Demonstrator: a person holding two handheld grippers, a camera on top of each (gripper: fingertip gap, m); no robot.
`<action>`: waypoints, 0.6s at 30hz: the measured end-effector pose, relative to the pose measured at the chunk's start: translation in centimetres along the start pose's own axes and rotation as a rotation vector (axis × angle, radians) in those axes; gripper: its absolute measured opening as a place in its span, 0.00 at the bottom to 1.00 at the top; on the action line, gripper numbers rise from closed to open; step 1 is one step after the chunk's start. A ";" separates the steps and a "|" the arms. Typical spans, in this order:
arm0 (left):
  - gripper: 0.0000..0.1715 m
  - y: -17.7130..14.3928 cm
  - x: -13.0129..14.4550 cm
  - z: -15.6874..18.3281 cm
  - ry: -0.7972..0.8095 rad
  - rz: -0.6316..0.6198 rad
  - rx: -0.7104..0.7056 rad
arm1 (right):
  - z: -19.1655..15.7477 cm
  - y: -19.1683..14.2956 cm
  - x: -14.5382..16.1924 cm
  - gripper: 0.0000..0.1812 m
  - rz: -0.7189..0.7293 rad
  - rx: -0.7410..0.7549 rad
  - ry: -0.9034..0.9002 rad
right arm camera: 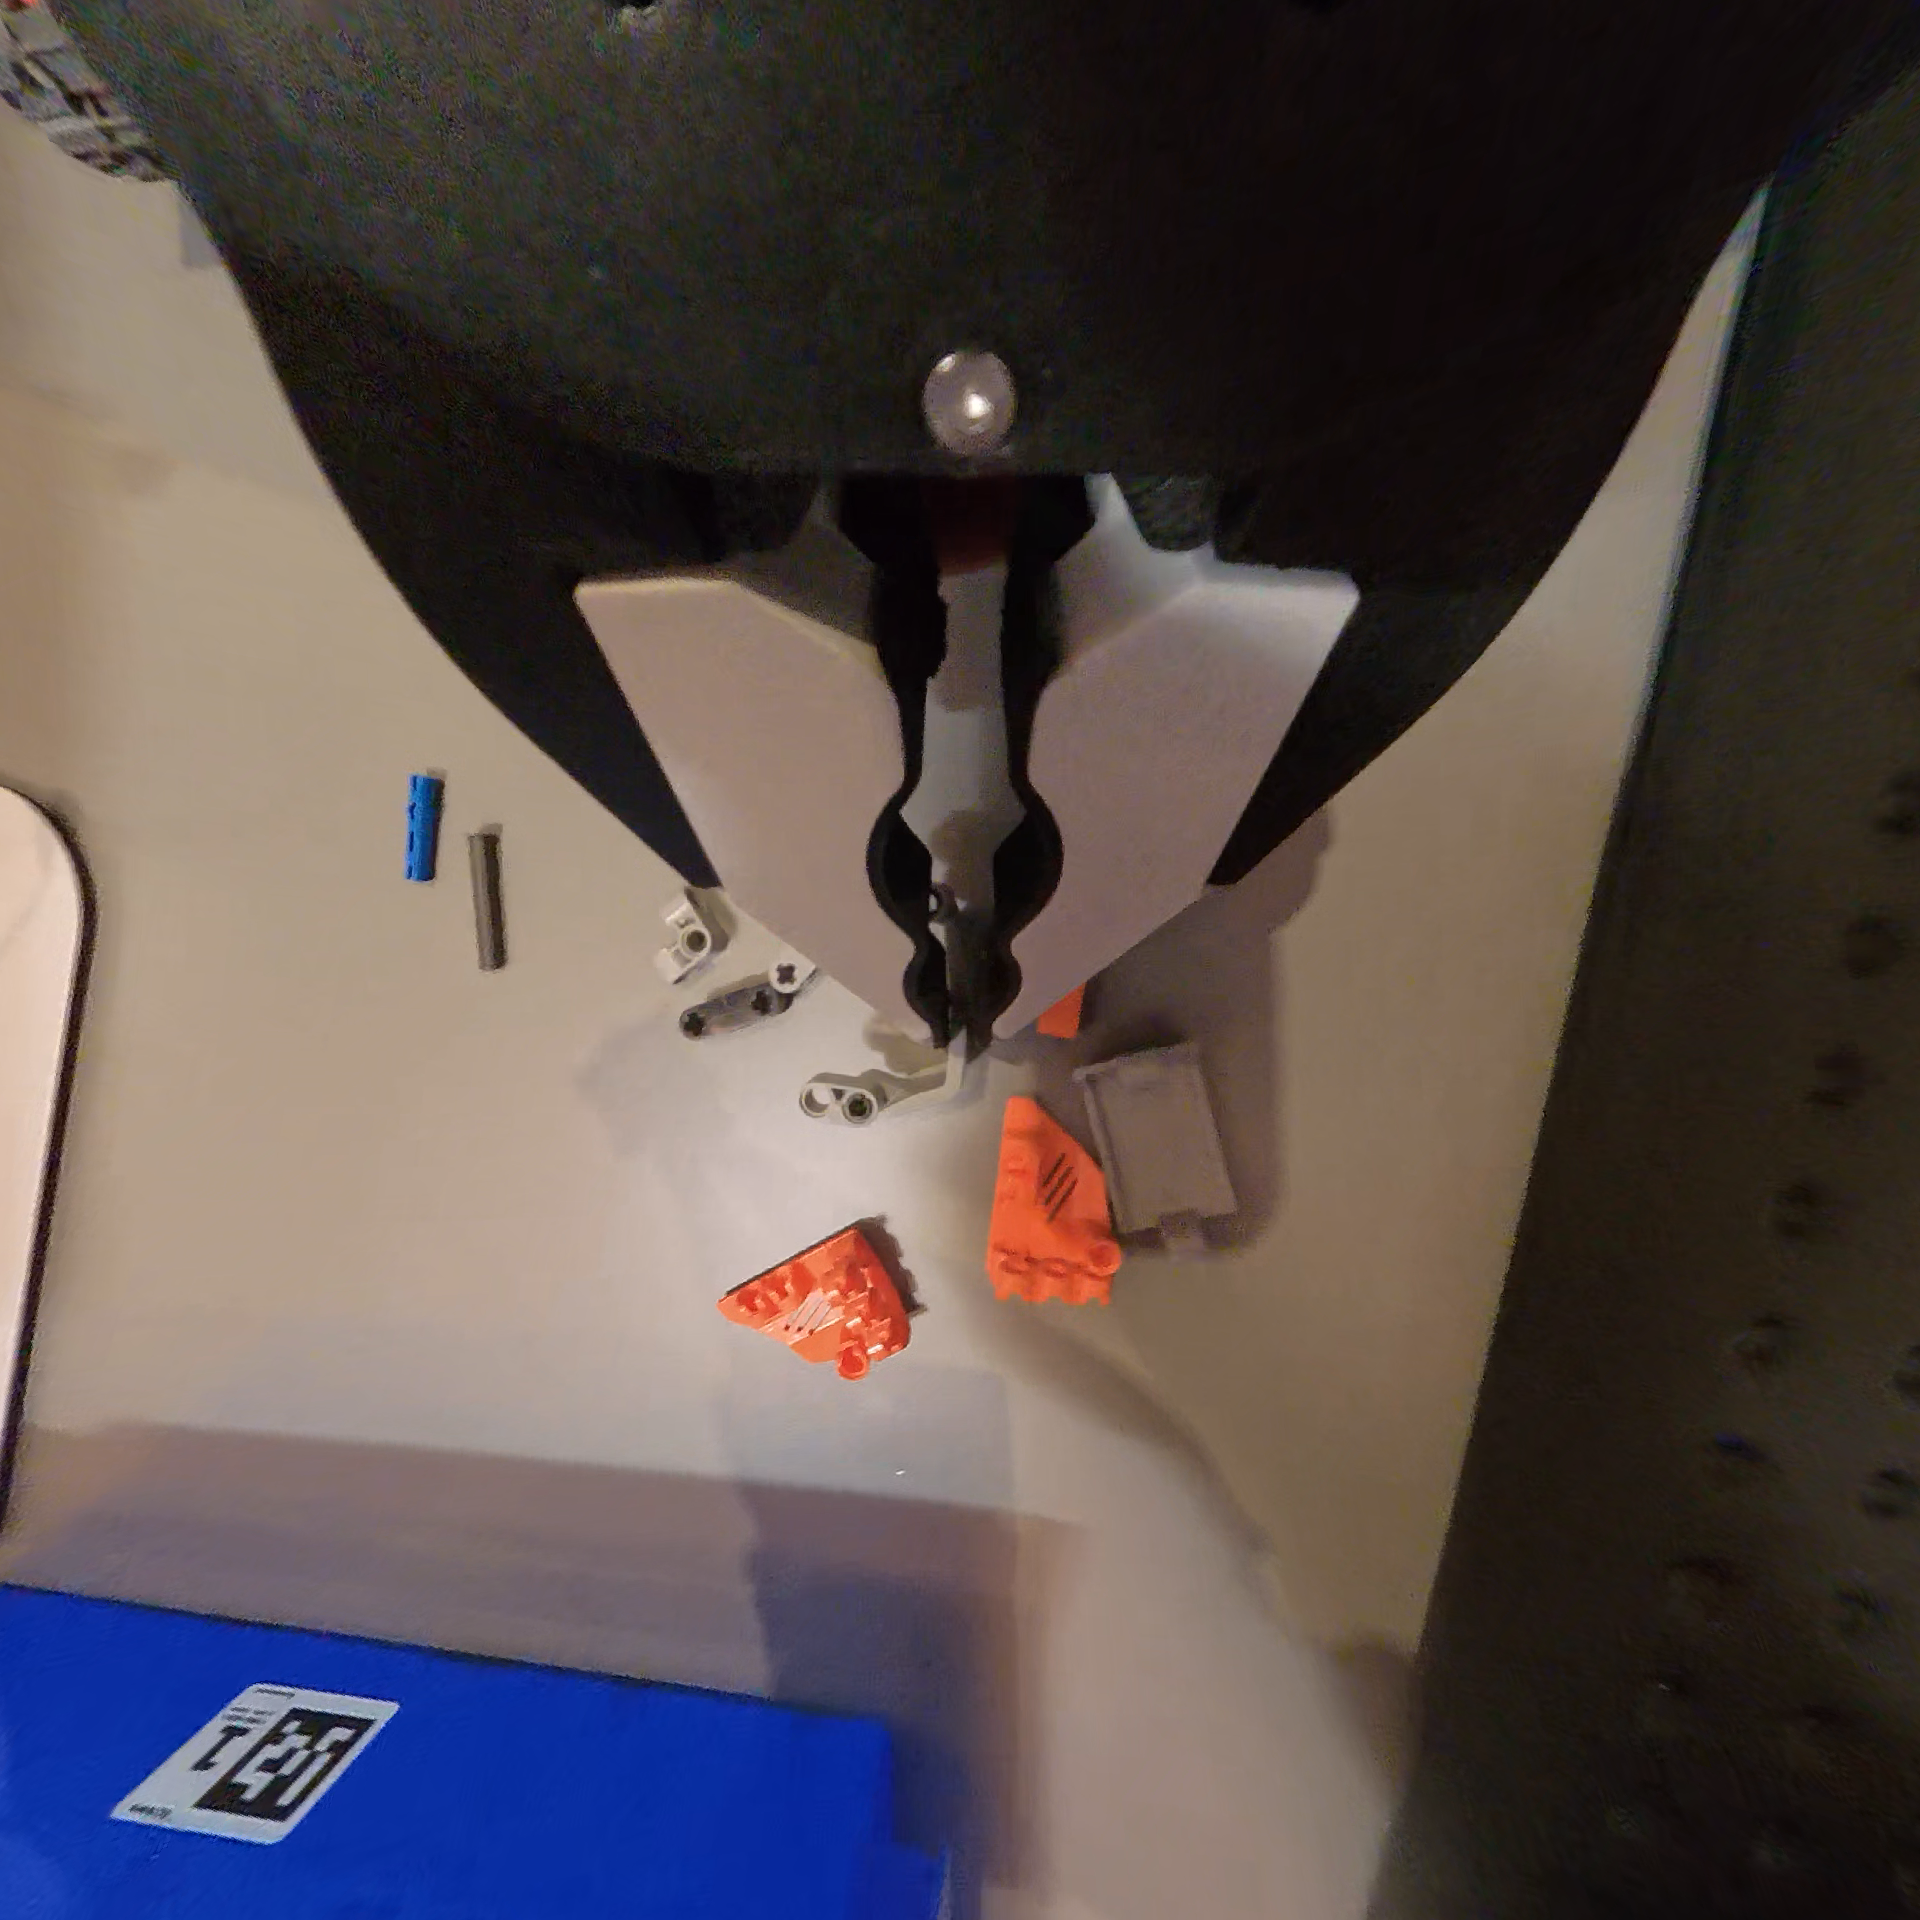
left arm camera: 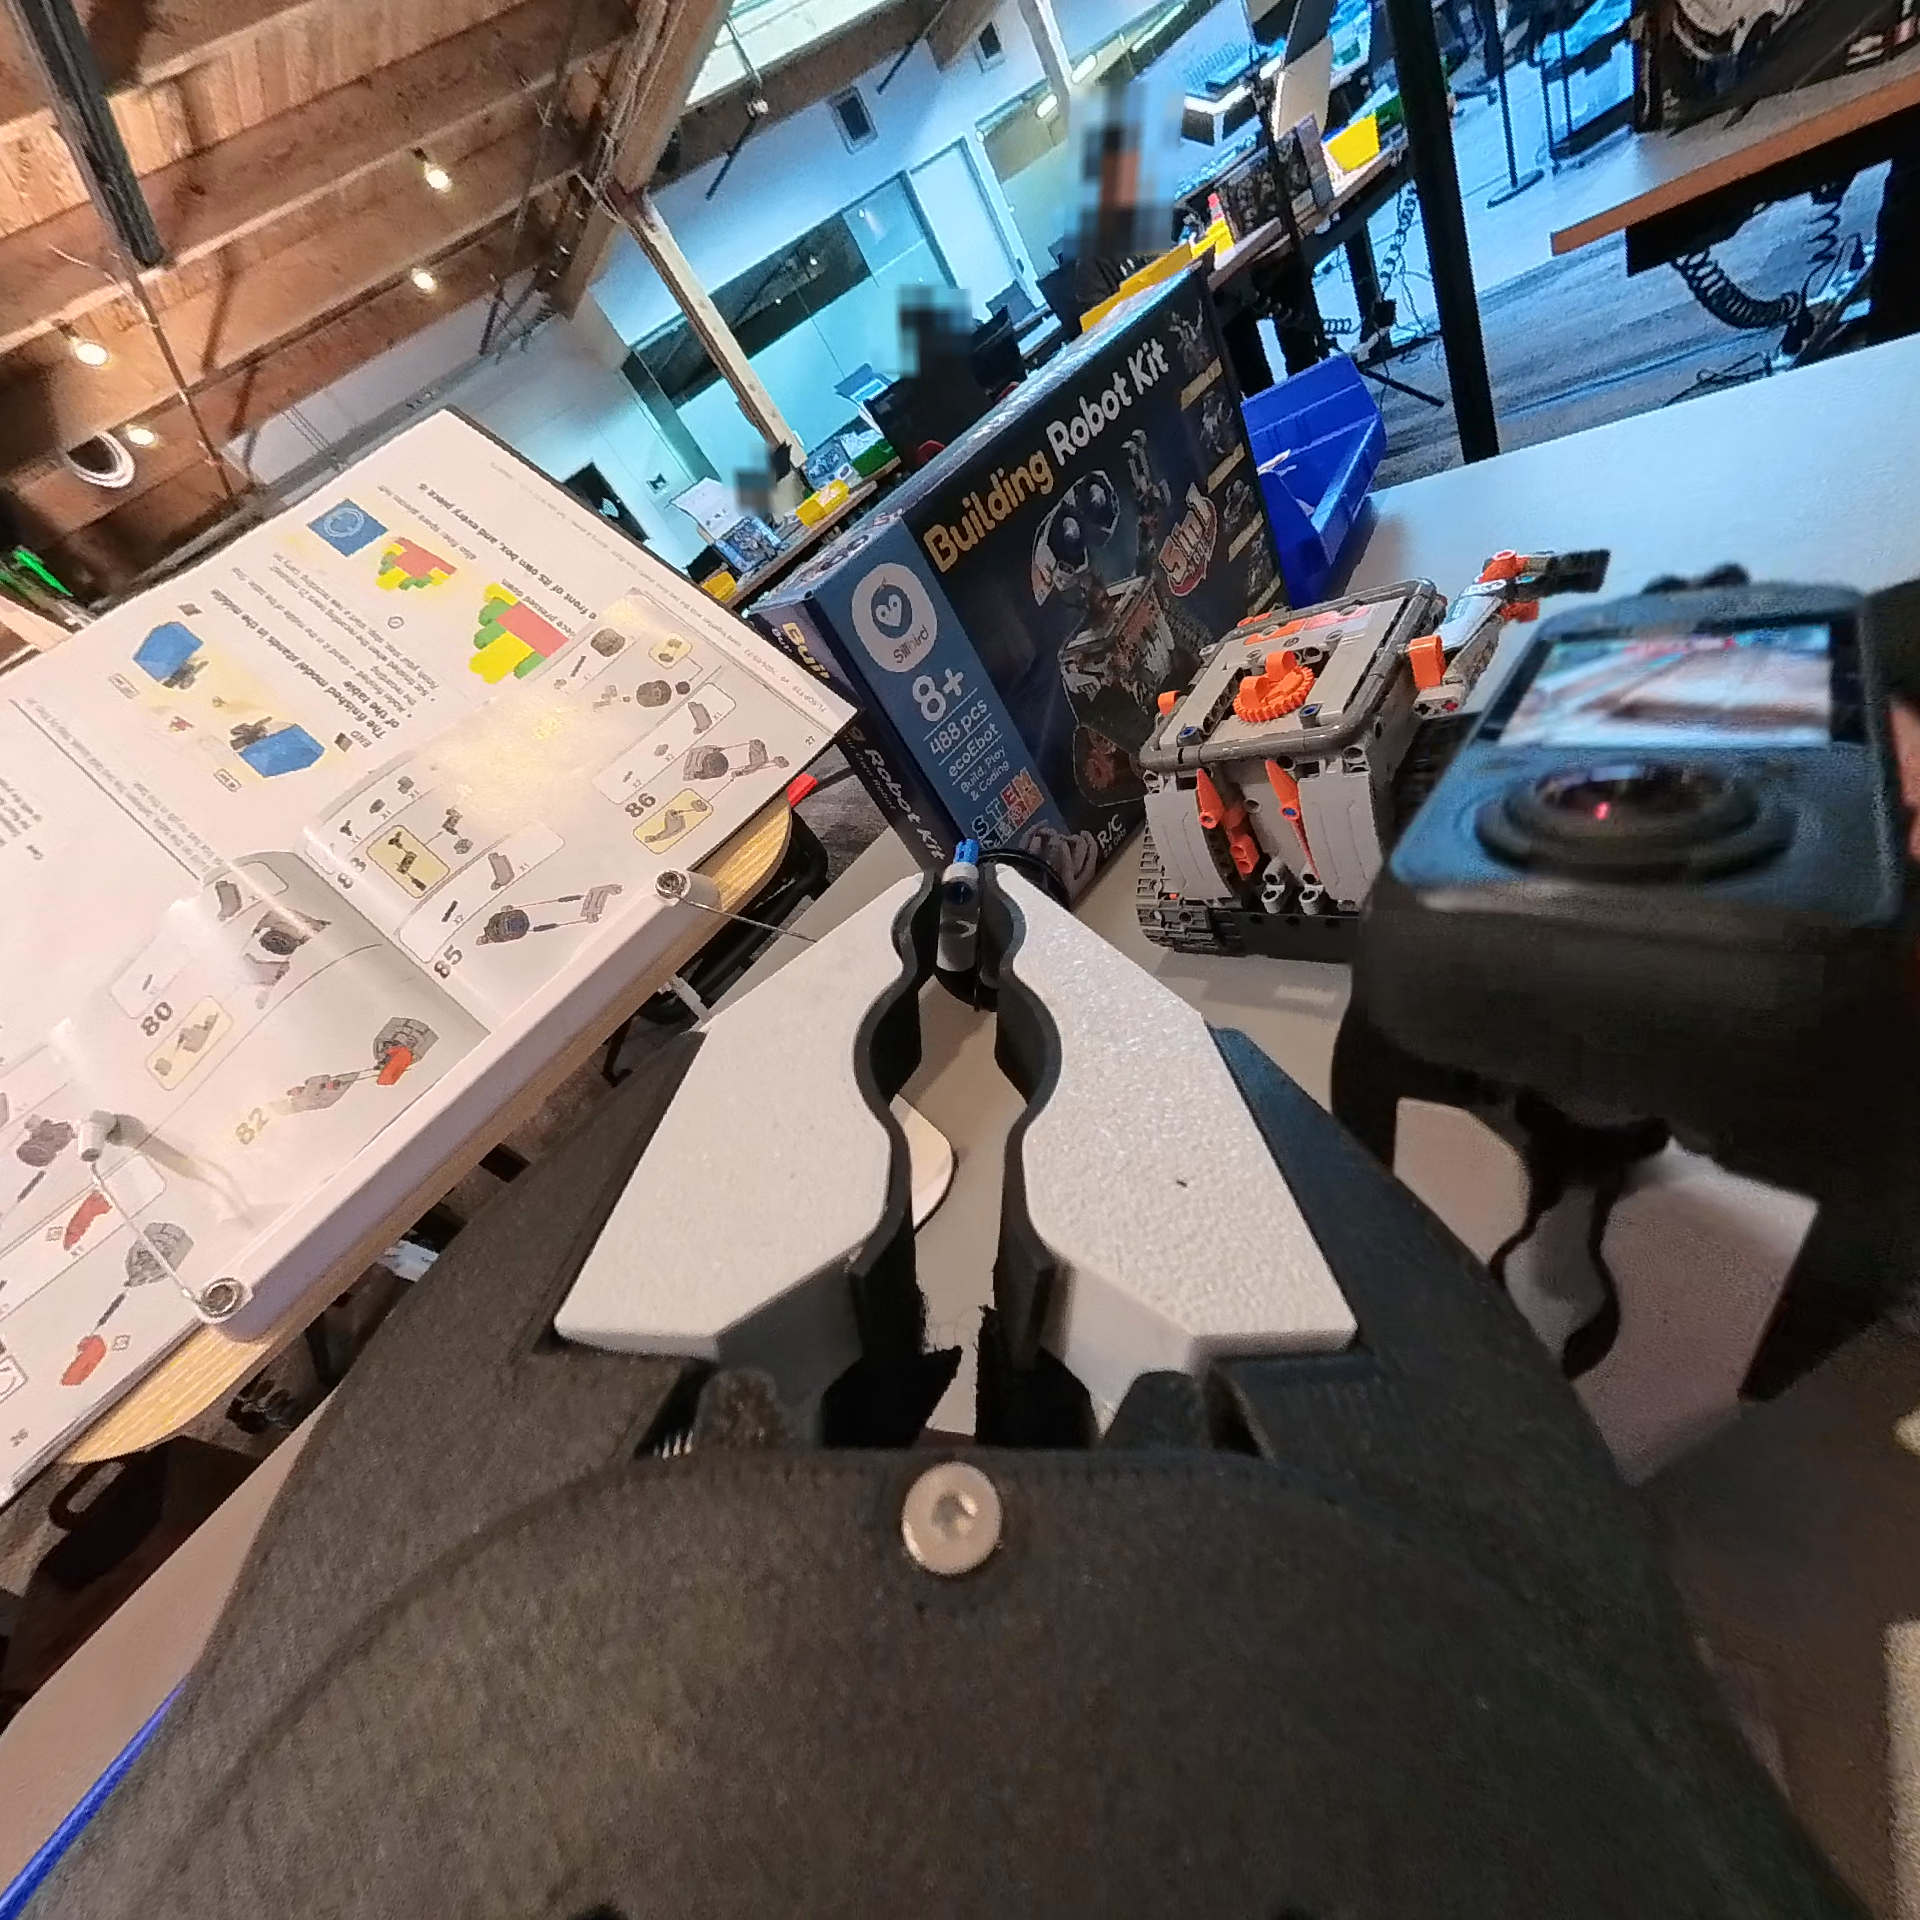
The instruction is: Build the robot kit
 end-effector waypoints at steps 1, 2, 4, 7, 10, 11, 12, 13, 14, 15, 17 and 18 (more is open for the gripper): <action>0.03 0.0 0.0 0.0 -0.001 0.000 0.000 | 0.1 0.2 -0.1 0.03 -0.005 0.011 0.002; 0.03 0.0 0.0 -0.1 -0.001 0.000 0.001 | 0.2 0.1 -0.2 0.05 -0.002 0.033 0.000; 0.03 -0.1 0.1 -0.2 -0.003 0.001 0.000 | 0.1 -0.7 -0.4 0.08 0.019 0.064 -0.001; 0.03 -0.3 0.0 -0.5 -0.009 0.007 -0.006 | -1.3 -2.1 -0.7 0.09 0.055 0.022 -0.006; 0.03 -0.5 -0.1 -0.6 -0.013 0.014 -0.008 | -3.0 -1.8 -0.9 0.12 0.043 0.006 -0.048; 0.03 -0.5 -0.2 -0.6 -0.012 0.015 -0.008 | -3.4 -1.4 -0.9 0.13 0.034 -0.001 -0.051; 0.03 -0.5 -0.2 -0.5 -0.009 0.015 -0.007 | -3.7 -0.9 -1.0 0.12 0.031 0.004 -0.061; 0.03 -0.5 -0.2 -0.5 -0.006 0.014 -0.007 | -3.7 -0.5 -1.0 0.09 0.037 0.031 -0.072; 0.03 -0.5 -0.2 -0.4 -0.004 0.013 -0.006 | -3.7 -0.2 -1.0 0.07 0.038 0.046 -0.073; 0.03 -0.5 -0.2 -0.4 -0.003 0.012 -0.005 | -3.7 0.0 -1.0 0.06 0.032 0.040 -0.065; 0.03 -0.4 -0.2 -0.3 0.002 0.010 -0.004 | -3.6 0.3 -0.9 0.04 0.021 0.037 -0.065; 0.03 -0.4 -0.2 -0.3 0.005 0.010 -0.005 | -3.6 0.3 -0.9 0.03 0.020 0.034 -0.064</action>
Point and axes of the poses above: each gripper's, where its closed fingertips meet, y out along the fingers, x out of its underside, z = x × y across the jaws, the point moved 9 cm from there along -y, back along the fingers, and after that the axes turned 1 degree about z, right-handed, at the moved point
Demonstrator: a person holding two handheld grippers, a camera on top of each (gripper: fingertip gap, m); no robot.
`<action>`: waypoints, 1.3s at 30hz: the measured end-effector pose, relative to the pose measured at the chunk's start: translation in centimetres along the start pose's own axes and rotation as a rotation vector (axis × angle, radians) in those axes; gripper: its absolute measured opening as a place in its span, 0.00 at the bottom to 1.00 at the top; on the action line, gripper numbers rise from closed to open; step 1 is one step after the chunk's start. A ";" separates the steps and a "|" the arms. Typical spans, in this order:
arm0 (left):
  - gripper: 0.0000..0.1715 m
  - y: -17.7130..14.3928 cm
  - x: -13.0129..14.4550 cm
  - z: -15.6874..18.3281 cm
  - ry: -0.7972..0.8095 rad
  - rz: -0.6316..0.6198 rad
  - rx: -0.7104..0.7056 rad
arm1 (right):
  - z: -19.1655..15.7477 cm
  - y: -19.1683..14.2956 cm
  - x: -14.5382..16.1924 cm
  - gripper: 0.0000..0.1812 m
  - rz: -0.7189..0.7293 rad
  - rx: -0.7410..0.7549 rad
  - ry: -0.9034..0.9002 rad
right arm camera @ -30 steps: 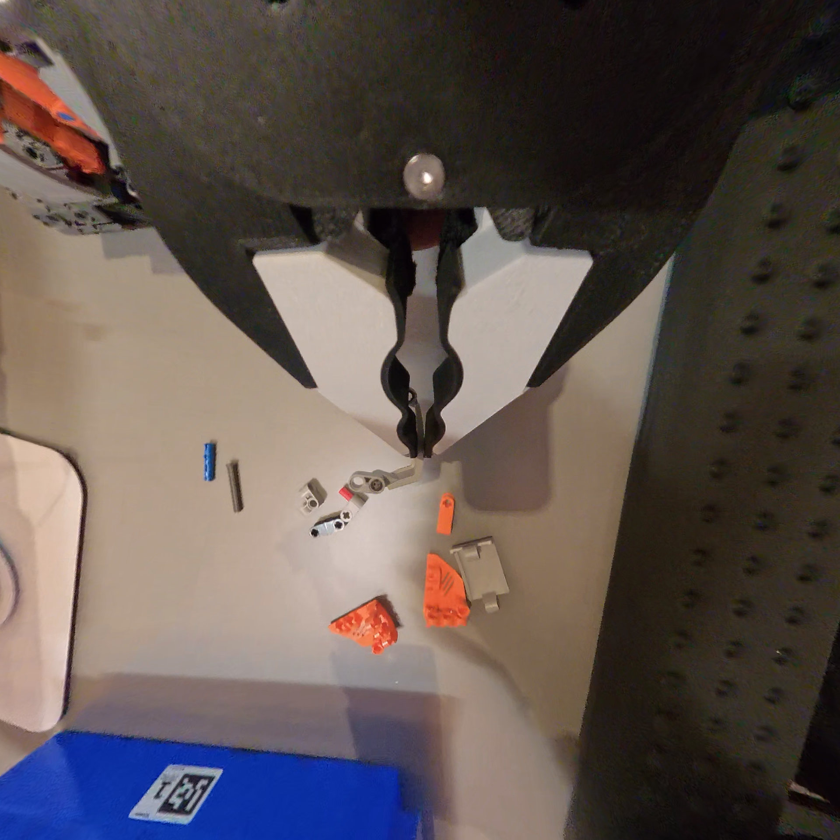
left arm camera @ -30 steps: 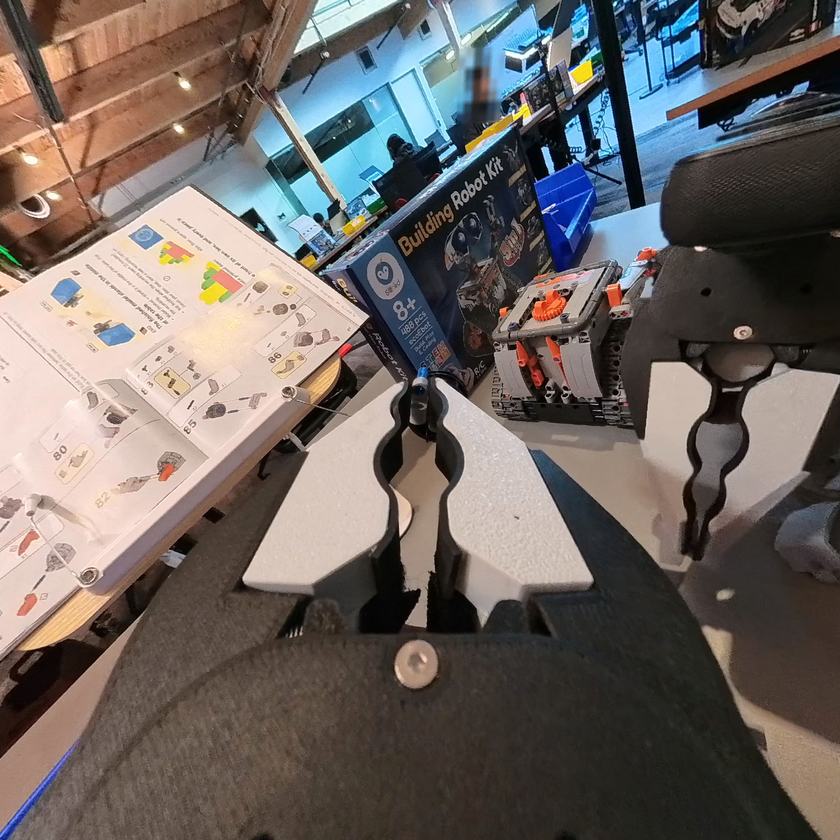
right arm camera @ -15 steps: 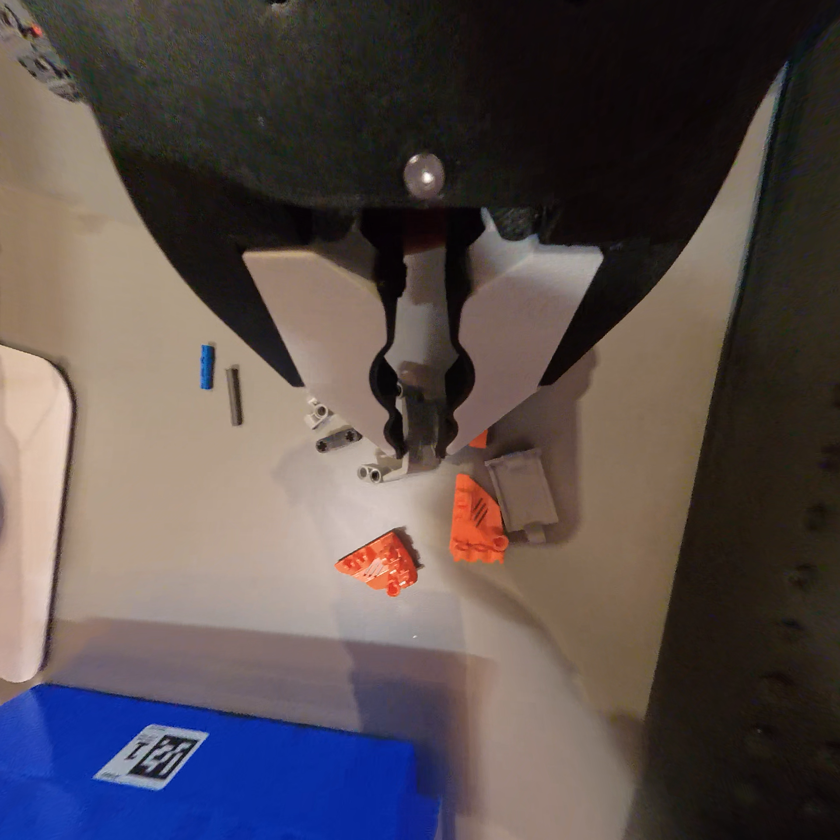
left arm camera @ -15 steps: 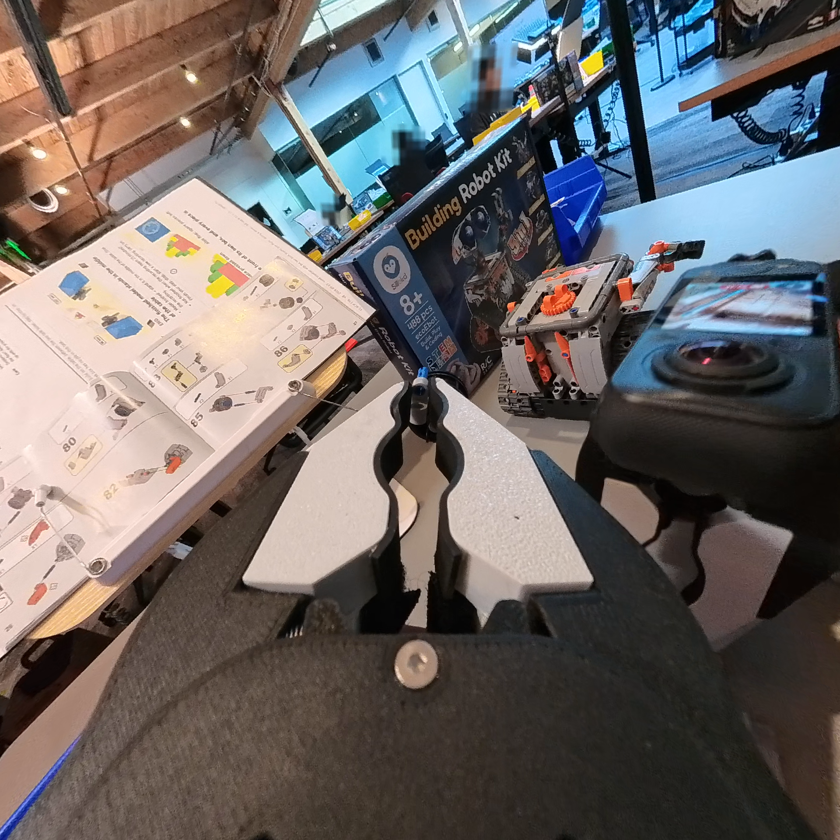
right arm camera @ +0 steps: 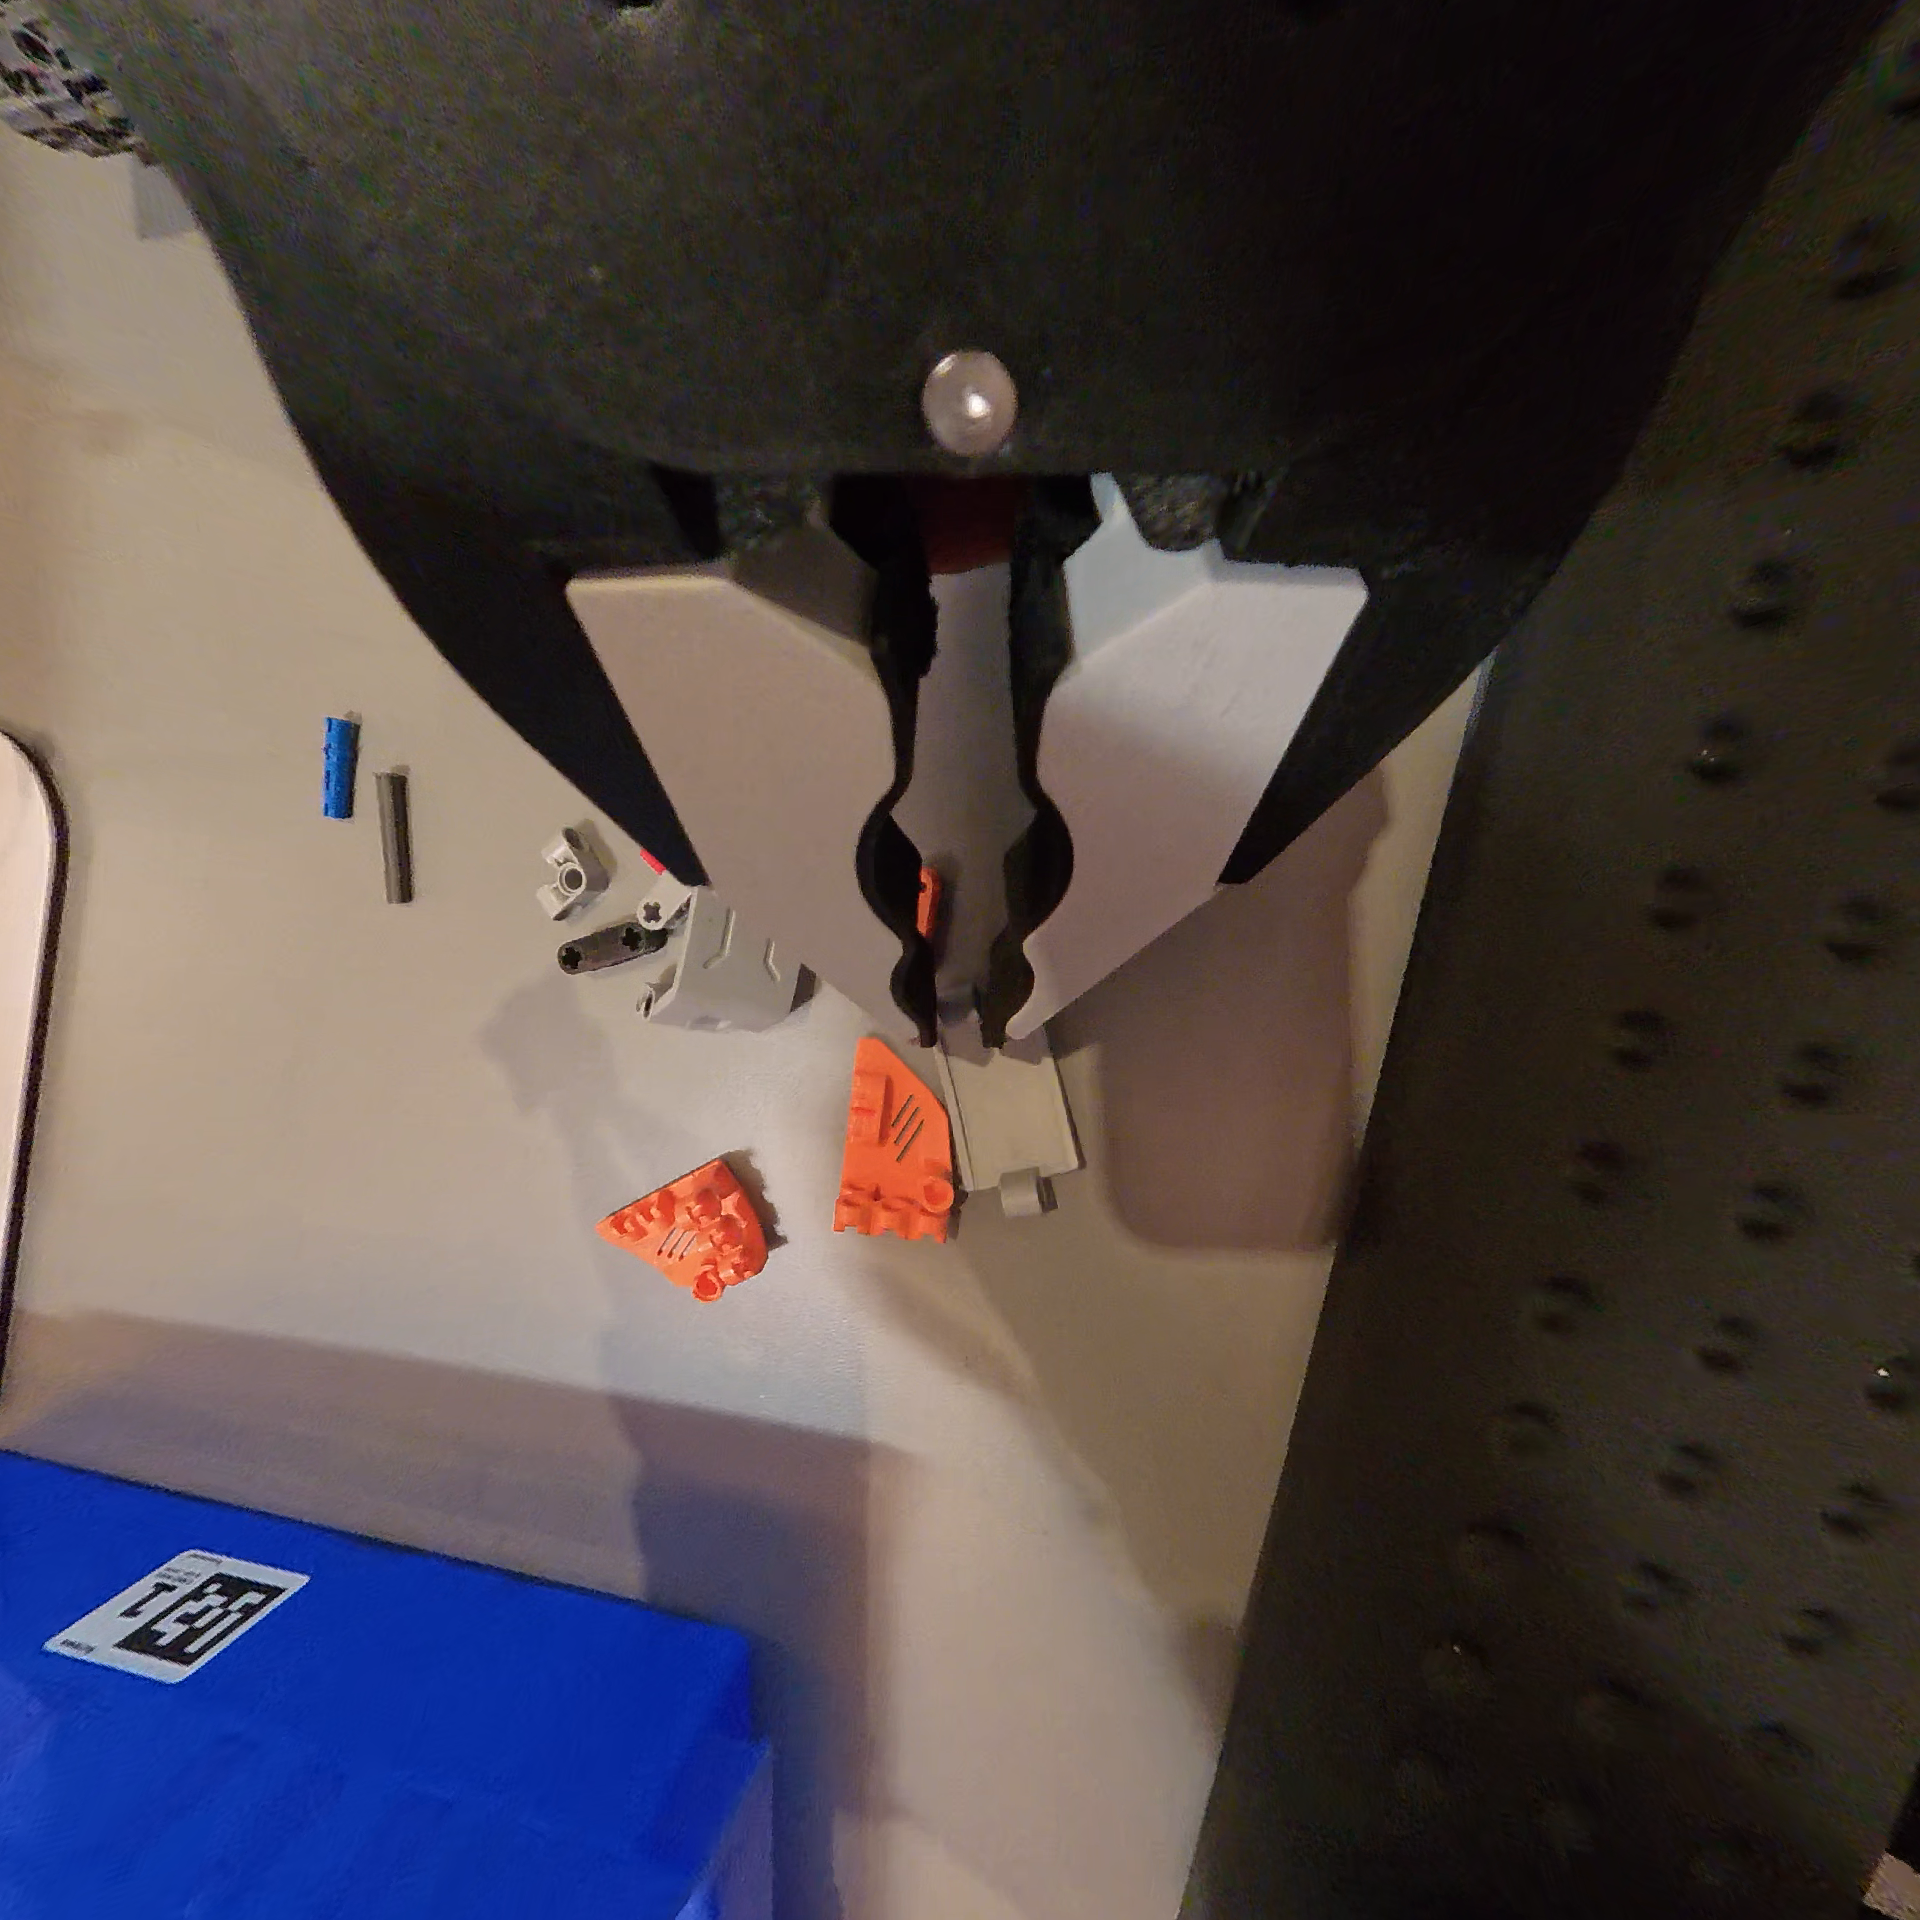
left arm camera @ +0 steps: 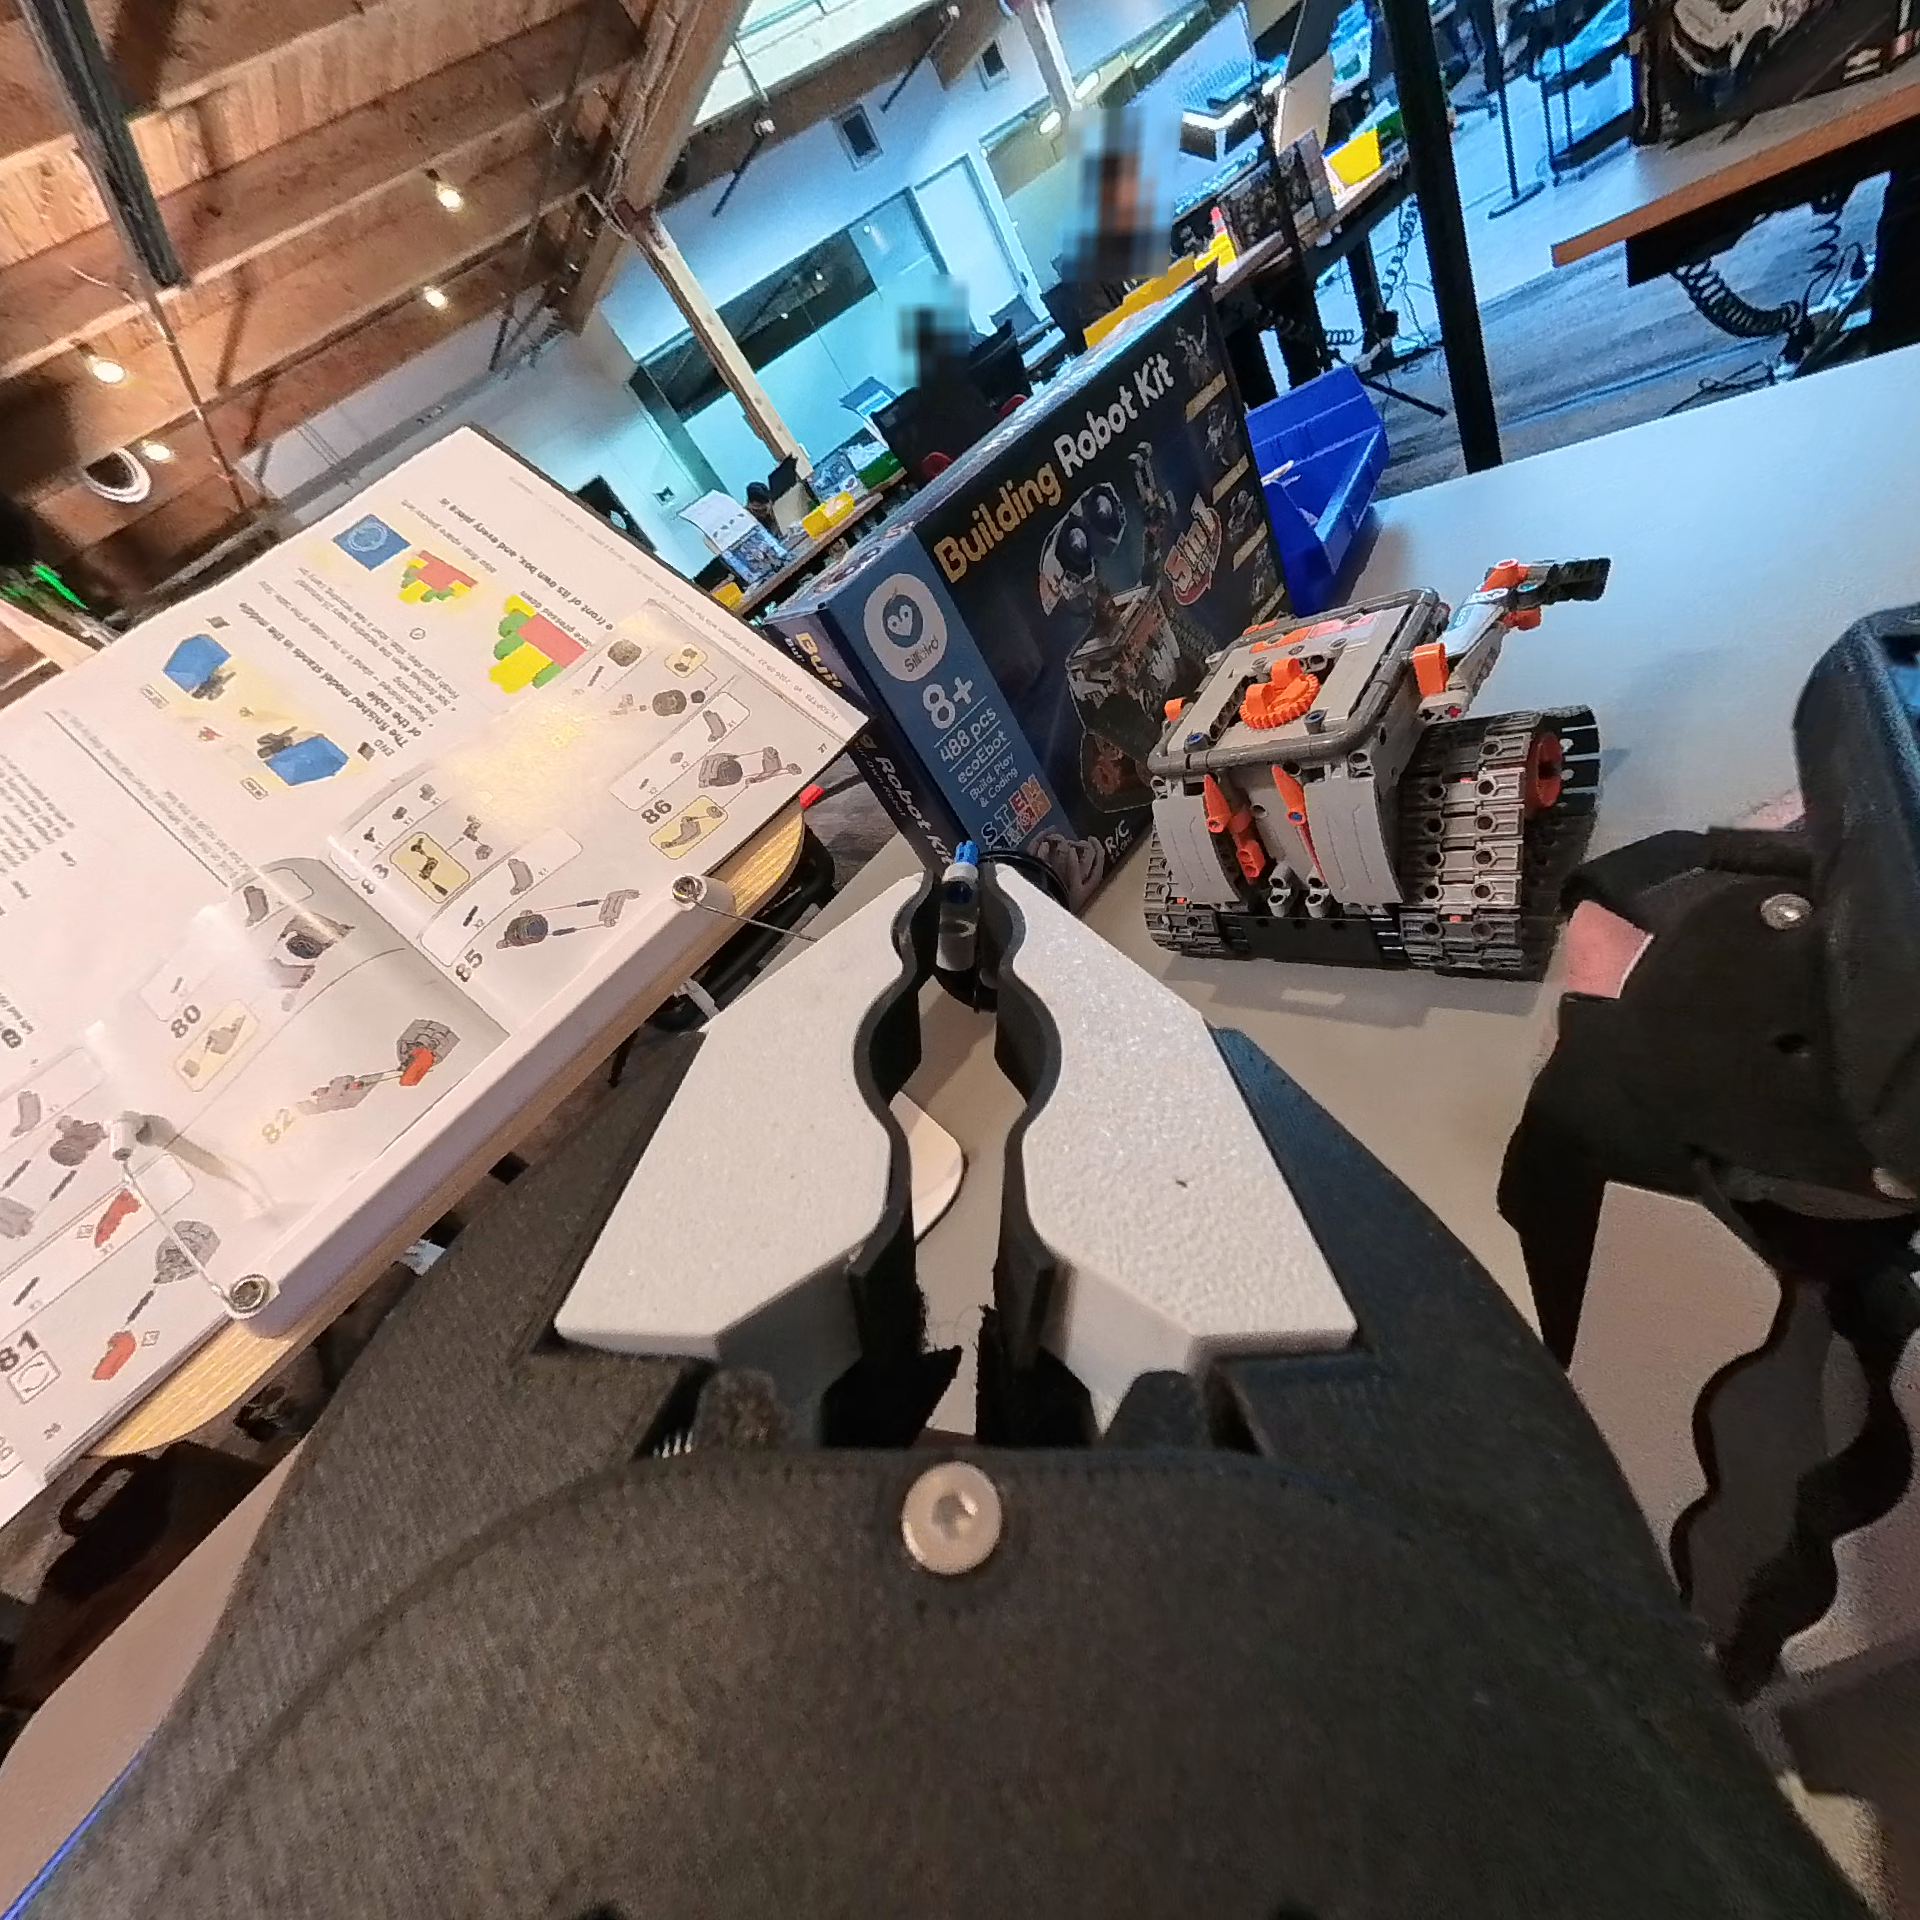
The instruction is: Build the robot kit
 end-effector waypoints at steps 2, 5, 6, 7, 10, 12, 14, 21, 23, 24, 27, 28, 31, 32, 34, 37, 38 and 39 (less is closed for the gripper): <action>0.03 0.0 0.0 0.0 0.001 0.000 0.000 | 0.0 -0.1 0.0 0.03 0.009 -0.001 0.002; 0.03 -0.1 0.0 0.0 0.001 0.002 -0.001 | 0.0 -0.6 -0.1 0.03 0.024 -0.001 0.006; 0.03 -0.1 0.0 -0.1 0.002 0.002 -0.002 | 0.1 -1.0 -0.1 0.03 0.037 0.009 0.008; 0.03 -0.1 0.0 -0.1 0.001 0.003 -0.003 | 0.2 -1.4 -0.2 0.03 0.043 0.020 0.009; 0.03 -0.1 0.0 -0.2 -0.001 0.002 -0.006 | 0.5 -3.1 -0.3 0.03 0.056 0.087 -0.001; 0.03 -0.1 0.0 -0.2 -0.003 0.003 -0.005 | 0.6 -4.4 0.0 0.03 0.036 0.178 -0.031; 0.03 0.0 0.1 -0.2 0.000 0.001 -0.003 | 0.6 -5.6 0.8 0.03 -0.043 0.283 -0.079; 0.03 0.3 0.2 0.1 0.008 -0.010 0.009 | -0.3 -7.2 3.4 0.03 -0.386 0.575 -0.350; 0.03 0.6 0.4 0.3 0.010 -0.018 0.014 | -0.4 -6.6 4.2 0.03 -0.513 0.628 -0.468; 0.03 0.7 0.5 0.3 0.012 -0.021 0.016 | -0.6 -6.2 4.6 0.03 -0.578 0.637 -0.538; 0.03 0.9 0.7 0.4 0.016 -0.030 0.015 | -1.1 -4.9 5.2 0.03 -0.674 0.621 -0.687; 0.03 0.9 0.7 0.4 0.016 -0.033 0.015 | -1.4 -4.5 5.3 0.03 -0.689 0.605 -0.717; 0.03 1.1 0.9 0.5 0.018 -0.040 0.015 | -2.6 -3.3 4.9 0.03 -0.684 0.538 -0.792; 0.03 1.1 1.0 0.5 0.018 -0.044 0.017 | -3.0 -3.0 4.7 0.03 -0.678 0.511 -0.798; 0.03 1.3 1.2 0.6 0.019 -0.049 0.021 | -3.8 -2.5 4.3 0.03 -0.644 0.465 -0.817; 0.03 1.3 1.3 0.6 0.020 -0.052 0.026 | -4.6 -2.9 3.4 0.08 -0.562 0.420 -0.786; 0.03 1.3 1.3 0.5 0.019 -0.052 0.026 | -4.5 -3.4 3.1 0.09 -0.523 0.424 -0.731; 0.03 1.3 1.3 0.5 0.019 -0.051 0.026 | -4.4 -4.1 2.7 0.11 -0.477 0.430 -0.679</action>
Point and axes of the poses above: each gripper's, where its closed fingertips meet, y out along the fingers, x out of its underside, z = x × y across the jaws, the point moved 9 cm from there along -y, back along the fingers, and after that the axes turned 1 degree about z, right-handed, at the moved point
